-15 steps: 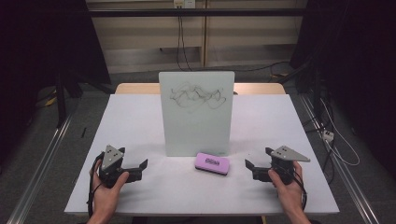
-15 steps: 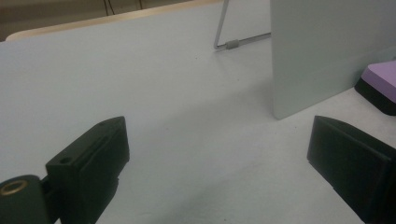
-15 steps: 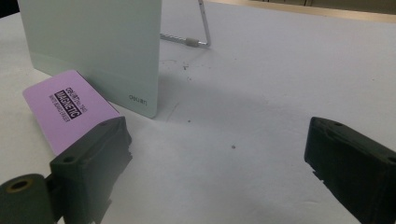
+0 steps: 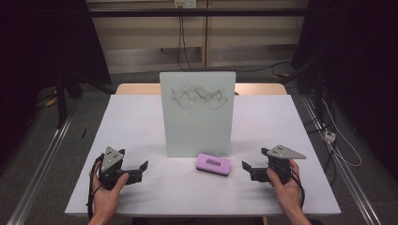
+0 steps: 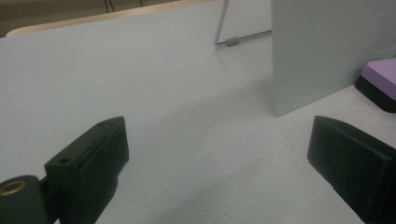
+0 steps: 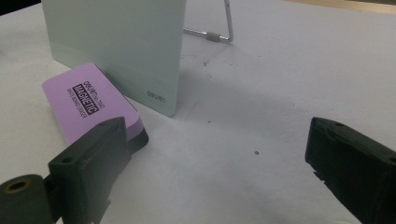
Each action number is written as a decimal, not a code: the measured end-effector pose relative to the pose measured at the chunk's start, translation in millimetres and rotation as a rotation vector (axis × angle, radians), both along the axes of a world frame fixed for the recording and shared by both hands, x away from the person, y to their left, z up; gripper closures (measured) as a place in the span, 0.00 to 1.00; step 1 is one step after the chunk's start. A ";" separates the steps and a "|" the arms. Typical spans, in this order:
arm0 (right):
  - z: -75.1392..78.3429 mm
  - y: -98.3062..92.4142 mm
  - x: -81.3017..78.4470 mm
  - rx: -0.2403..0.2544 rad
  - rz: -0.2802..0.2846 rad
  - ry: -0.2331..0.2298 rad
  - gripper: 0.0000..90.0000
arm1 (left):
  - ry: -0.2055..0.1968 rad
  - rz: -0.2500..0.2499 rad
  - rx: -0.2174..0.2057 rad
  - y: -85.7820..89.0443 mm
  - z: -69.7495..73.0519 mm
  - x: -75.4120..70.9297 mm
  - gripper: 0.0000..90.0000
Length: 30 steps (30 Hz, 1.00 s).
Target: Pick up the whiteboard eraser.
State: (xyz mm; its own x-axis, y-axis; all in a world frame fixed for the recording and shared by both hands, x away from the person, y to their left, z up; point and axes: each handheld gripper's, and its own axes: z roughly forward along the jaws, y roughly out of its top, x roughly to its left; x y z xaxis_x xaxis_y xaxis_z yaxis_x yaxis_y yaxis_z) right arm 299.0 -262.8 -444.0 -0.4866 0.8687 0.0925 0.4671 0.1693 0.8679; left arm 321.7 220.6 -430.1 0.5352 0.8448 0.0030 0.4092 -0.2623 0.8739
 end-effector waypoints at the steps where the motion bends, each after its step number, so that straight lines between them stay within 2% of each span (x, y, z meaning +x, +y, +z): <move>1: 0.4 1.0 0.1 0.003 0.003 0.001 0.07 | 0.002 0.003 -0.001 -0.1 -0.3 -0.2 0.06; 11: 1.7 10.3 2.6 -0.022 0.063 0.016 0.07 | 0.006 0.000 -0.002 -1.3 -1.4 1.7 0.06; 16: 3.0 15.3 4.2 -0.024 0.074 0.022 0.08 | 0.007 -0.008 -0.005 -2.3 -2.1 2.1 0.06; 20: 5.9 20.3 7.3 -0.024 0.114 0.031 0.08 | 0.010 -0.004 -0.002 -2.7 -2.2 3.3 0.06; 22: 7.9 23.5 9.2 -0.031 0.126 0.032 0.08 | 0.019 -0.001 -0.016 -4.0 -1.8 4.0 0.06; 23: 8.7 25.5 10.3 -0.035 0.138 0.037 0.07 | 0.010 -0.003 -0.019 -5.0 -1.0 3.5 0.06; 24: 9.5 30.3 12.5 -0.043 0.159 0.046 0.07 | 0.005 -0.009 -0.015 -5.1 -0.6 3.3 0.06; 30: 10.0 43.2 17.0 -0.062 0.193 0.054 0.08 | 0.013 -0.014 -0.005 -3.3 -2.4 2.1 0.06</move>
State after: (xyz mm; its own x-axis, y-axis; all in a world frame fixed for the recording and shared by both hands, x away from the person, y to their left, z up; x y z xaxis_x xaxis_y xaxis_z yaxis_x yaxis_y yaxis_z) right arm 316.0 -219.5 -434.1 -0.6404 0.7647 0.0717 0.4660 0.3126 0.8277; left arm 323.7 217.3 -432.5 0.5470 0.8371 -0.0079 0.4166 -0.2640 0.8699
